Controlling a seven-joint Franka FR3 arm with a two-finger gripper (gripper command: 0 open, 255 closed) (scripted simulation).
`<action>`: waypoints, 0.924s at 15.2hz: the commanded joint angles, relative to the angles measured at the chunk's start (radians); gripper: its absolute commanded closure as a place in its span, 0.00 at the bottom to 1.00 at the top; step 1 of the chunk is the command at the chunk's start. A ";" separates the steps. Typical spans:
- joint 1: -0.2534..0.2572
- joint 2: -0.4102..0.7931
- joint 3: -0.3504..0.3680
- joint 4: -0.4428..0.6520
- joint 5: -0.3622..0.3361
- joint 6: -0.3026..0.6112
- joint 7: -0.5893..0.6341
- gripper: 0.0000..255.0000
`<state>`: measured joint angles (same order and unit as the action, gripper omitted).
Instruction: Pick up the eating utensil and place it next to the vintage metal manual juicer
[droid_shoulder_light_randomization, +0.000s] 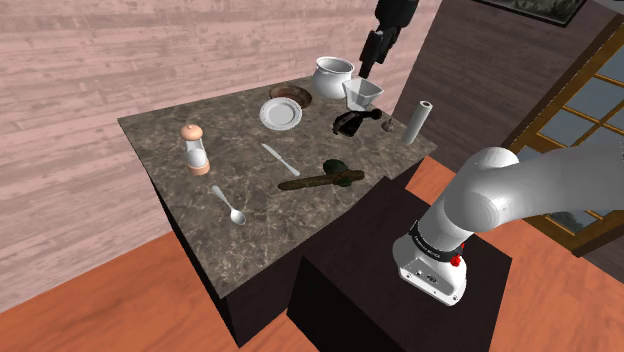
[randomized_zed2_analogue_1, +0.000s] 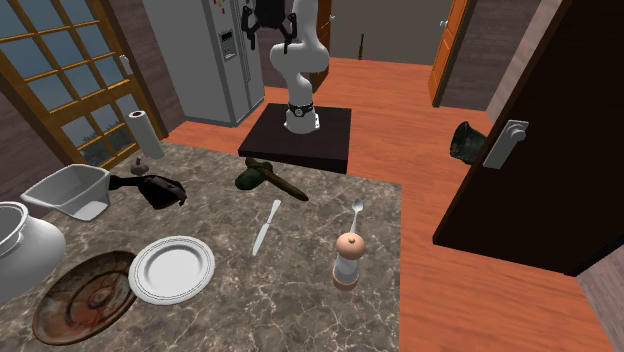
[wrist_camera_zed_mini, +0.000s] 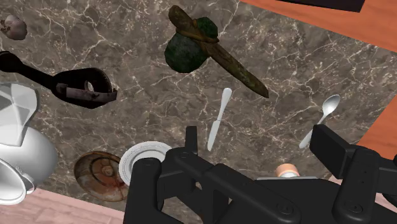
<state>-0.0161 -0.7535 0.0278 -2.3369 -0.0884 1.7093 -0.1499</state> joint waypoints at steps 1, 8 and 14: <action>0.000 0.000 0.000 0.000 0.000 0.000 0.000 0.00; 0.019 0.149 0.061 -0.064 0.065 0.164 0.117 0.00; 0.037 0.319 0.113 -0.073 0.113 0.307 0.210 0.00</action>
<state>0.0178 -0.4628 0.1328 -2.4049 0.0172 1.9875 0.0448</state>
